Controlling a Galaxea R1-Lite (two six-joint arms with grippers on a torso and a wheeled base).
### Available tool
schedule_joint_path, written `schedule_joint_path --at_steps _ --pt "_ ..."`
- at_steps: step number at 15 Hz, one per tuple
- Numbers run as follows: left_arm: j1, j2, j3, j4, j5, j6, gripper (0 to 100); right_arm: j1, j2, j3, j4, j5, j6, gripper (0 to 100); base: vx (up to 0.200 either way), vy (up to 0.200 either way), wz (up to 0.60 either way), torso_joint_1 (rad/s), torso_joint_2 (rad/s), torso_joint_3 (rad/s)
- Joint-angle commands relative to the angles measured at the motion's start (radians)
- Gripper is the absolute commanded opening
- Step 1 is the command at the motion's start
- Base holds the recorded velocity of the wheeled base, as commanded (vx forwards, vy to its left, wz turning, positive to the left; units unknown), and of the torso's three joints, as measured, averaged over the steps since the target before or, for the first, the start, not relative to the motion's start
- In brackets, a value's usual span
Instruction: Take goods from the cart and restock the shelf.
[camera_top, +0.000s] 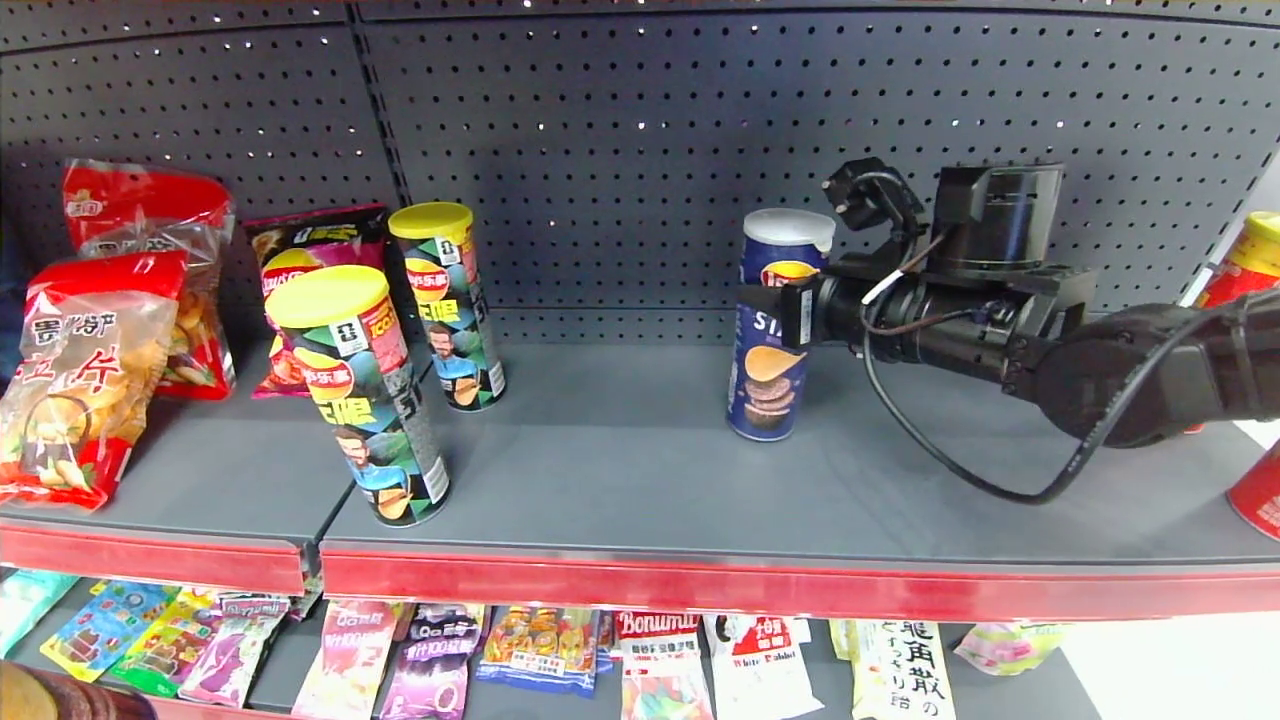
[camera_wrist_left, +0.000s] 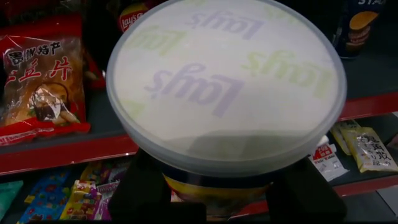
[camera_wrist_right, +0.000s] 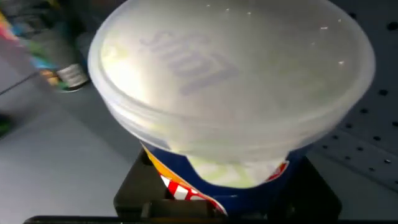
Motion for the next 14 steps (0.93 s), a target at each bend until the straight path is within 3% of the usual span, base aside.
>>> schedule_joint_path --at_steps 1,7,14 --pt "0.000 0.000 -0.005 0.000 0.000 0.000 0 0.036 -0.105 0.083 -0.002 -0.001 -0.001 0 0.000 0.000 0.00 0.000 0.00 0.000" --pt "0.000 -0.002 -0.008 -0.001 0.000 0.001 0 0.081 -0.265 0.270 -0.004 0.004 -0.001 0 0.000 0.000 0.00 0.000 0.00 0.000" --pt "0.002 0.001 -0.019 -0.001 0.002 0.001 0 0.154 -0.277 0.333 -0.005 -0.001 -0.002 0 0.000 0.000 0.00 0.000 0.00 0.000"
